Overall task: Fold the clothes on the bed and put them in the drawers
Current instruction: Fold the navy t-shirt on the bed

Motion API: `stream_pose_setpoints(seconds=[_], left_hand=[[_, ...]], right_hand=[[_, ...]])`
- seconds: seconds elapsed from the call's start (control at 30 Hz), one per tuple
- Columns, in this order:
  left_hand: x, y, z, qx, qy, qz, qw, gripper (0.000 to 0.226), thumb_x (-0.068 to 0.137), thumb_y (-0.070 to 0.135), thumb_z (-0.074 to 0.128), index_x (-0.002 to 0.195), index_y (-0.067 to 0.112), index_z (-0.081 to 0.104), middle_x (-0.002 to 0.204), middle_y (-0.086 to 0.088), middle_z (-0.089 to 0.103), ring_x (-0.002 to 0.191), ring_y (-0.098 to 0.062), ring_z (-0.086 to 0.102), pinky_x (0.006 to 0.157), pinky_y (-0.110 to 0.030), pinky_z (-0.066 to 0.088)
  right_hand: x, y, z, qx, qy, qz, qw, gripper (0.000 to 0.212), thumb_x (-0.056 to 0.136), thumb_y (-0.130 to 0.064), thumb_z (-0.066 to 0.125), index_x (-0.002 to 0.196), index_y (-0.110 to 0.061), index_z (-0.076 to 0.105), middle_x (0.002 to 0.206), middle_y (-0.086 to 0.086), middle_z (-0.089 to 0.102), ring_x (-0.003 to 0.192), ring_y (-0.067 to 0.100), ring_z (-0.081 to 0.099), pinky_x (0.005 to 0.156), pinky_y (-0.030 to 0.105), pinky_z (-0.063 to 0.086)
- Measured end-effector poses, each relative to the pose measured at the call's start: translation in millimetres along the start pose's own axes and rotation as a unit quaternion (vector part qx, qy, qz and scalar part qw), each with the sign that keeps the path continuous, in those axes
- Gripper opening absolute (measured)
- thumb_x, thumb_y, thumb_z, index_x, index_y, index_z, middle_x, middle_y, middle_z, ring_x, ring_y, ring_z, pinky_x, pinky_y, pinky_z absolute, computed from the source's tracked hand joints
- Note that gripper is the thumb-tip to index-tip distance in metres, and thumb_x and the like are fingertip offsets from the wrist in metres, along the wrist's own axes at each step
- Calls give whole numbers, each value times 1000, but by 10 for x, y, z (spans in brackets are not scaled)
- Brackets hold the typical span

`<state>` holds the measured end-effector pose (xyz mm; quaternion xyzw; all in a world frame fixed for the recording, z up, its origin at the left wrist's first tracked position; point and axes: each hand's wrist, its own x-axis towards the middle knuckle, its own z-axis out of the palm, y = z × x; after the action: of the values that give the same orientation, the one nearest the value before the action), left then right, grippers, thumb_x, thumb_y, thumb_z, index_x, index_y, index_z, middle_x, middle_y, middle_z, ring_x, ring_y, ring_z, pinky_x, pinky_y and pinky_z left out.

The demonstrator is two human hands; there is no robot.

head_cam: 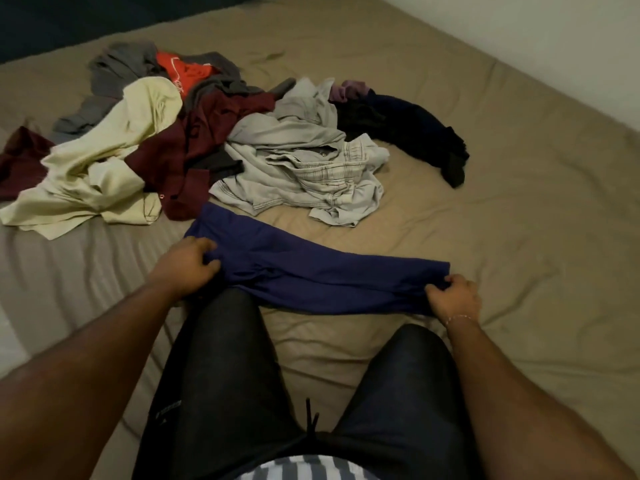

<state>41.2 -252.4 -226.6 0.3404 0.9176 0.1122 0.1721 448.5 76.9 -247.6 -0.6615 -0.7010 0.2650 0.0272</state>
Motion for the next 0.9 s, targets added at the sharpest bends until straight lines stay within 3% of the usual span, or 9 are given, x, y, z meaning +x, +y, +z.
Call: stream_pose_setpoints(seconds=[0.13, 0.27, 0.47, 0.57, 0.63, 0.7, 0.77, 0.83, 0.9], left_hand=[[-92, 761, 162, -57, -8, 106, 993, 42, 92, 30, 71, 133, 18, 66, 131, -7, 64, 125, -29, 57, 106, -44, 47], [-210, 1685, 522, -193, -124, 146, 962, 45, 95, 31, 73, 138, 22, 63, 135, 1, 62, 123, -16, 59, 109, -37, 48], [-428, 2543, 1050, -546, -274, -106, 785, 34, 103, 49, 56, 133, 34, 55, 131, 7, 62, 116, -15, 63, 92, -39, 54], [-364, 2556, 1139, -619, -248, -218, 713, 34, 105, 56, 47, 127, 33, 57, 125, 5, 63, 110, -22, 65, 87, -46, 56], [-274, 2482, 1152, -633, -205, -281, 692, 37, 105, 56, 48, 129, 30, 57, 122, 4, 60, 108, -27, 63, 75, -46, 61], [-191, 2363, 1168, -601, -177, -290, 724, 34, 105, 46, 53, 131, 25, 56, 124, 2, 56, 110, -28, 58, 72, -49, 64], [-151, 2251, 1215, -540, -153, -255, 787, 27, 104, 30, 58, 127, 18, 60, 123, -3, 61, 106, -27, 60, 81, -52, 64], [-158, 2170, 1261, -464, -78, -217, 855, 25, 100, 21, 61, 125, 15, 63, 106, 2, 64, 100, -24, 63, 90, -43, 60], [-213, 2139, 1260, -367, 20, -176, 913, 33, 95, 21, 66, 128, 19, 62, 109, 4, 62, 104, -22, 62, 92, -33, 50]], right_hand=[[121, 22, 49, 145, -31, 129, 981, 73, 91, -30, 73, 148, 1, 38, 143, 28, 52, 125, 45, 55, 104, 46, 47], [230, -13, 122, 143, -67, 103, 982, 63, 89, -17, 78, 140, 3, 47, 134, 27, 61, 119, 42, 61, 96, 40, 51], [13, -424, 221, 176, -66, -71, 980, 39, 83, -7, 76, 119, -14, 62, 105, 10, 71, 90, 26, 66, 83, 34, 54], [-236, -714, 366, 276, -173, -173, 930, 25, 89, -18, 78, 109, -22, 64, 86, 4, 68, 77, 13, 66, 73, 25, 55], [-313, -766, 467, 334, -173, -155, 913, 10, 92, -30, 73, 100, -26, 68, 80, 5, 71, 73, 8, 67, 69, 18, 54], [-258, -689, 535, 338, -70, -99, 933, 5, 92, -26, 71, 91, -25, 66, 74, -6, 68, 70, 7, 64, 68, 12, 49], [-170, -565, 578, 273, -10, -11, 962, 10, 90, -22, 70, 98, -22, 64, 75, -12, 63, 75, 14, 62, 73, 20, 48], [-116, -501, 648, 241, -42, 70, 967, 28, 87, -23, 72, 112, -16, 61, 86, -4, 65, 85, 22, 63, 77, 25, 43], [-111, -540, 732, 258, -91, 84, 958, 42, 83, -26, 80, 118, -12, 61, 98, 3, 68, 91, 24, 64, 79, 28, 47]])
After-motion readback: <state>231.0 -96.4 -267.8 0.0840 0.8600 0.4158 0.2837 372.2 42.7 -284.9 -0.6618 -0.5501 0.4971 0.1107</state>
